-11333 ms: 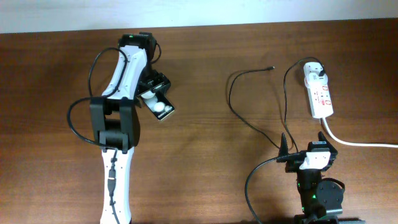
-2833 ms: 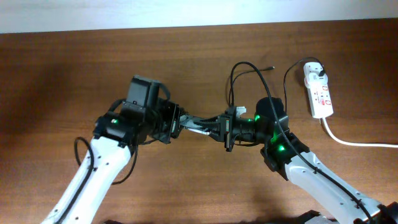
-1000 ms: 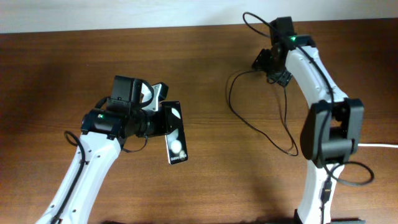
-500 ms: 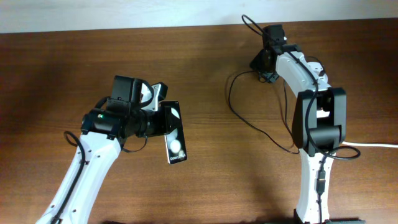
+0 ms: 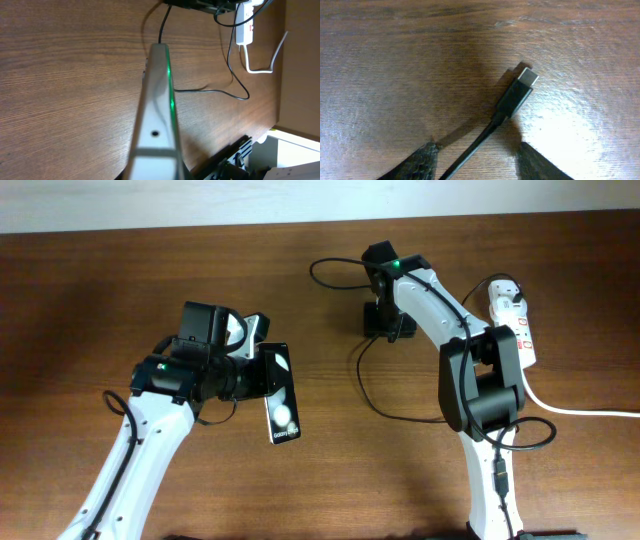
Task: Plug charger to phone and switch on socket
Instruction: 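Grasp the USB-C plug with the right gripper and lift it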
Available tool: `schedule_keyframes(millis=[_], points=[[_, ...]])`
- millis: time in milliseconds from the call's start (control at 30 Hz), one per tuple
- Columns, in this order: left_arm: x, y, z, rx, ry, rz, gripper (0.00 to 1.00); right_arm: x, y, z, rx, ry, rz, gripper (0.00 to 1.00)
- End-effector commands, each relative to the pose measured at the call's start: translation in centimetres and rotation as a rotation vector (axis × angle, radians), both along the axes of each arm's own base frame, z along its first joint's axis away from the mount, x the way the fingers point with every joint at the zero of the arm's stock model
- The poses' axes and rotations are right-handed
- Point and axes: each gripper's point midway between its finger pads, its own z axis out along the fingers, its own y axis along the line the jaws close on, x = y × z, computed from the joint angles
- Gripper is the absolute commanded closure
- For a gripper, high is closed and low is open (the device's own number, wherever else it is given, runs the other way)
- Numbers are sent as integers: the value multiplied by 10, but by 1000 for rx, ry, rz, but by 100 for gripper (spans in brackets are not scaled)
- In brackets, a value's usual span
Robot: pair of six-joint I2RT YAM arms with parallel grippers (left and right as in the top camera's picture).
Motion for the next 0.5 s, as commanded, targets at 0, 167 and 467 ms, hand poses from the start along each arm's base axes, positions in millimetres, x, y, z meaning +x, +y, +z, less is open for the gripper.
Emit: schedule_keyframes(millis=[0,167,467], points=[[1,-2,6,-14,-7,1,100,-16,-14,-23,-83,57,-97,62],[-1,-4,6,-22,3,-4,100,-27,-10,-22,-95,94,-86,96],[-7,-21,22,-146,1,-72,100,-98,8,232,408,-154,231,96]])
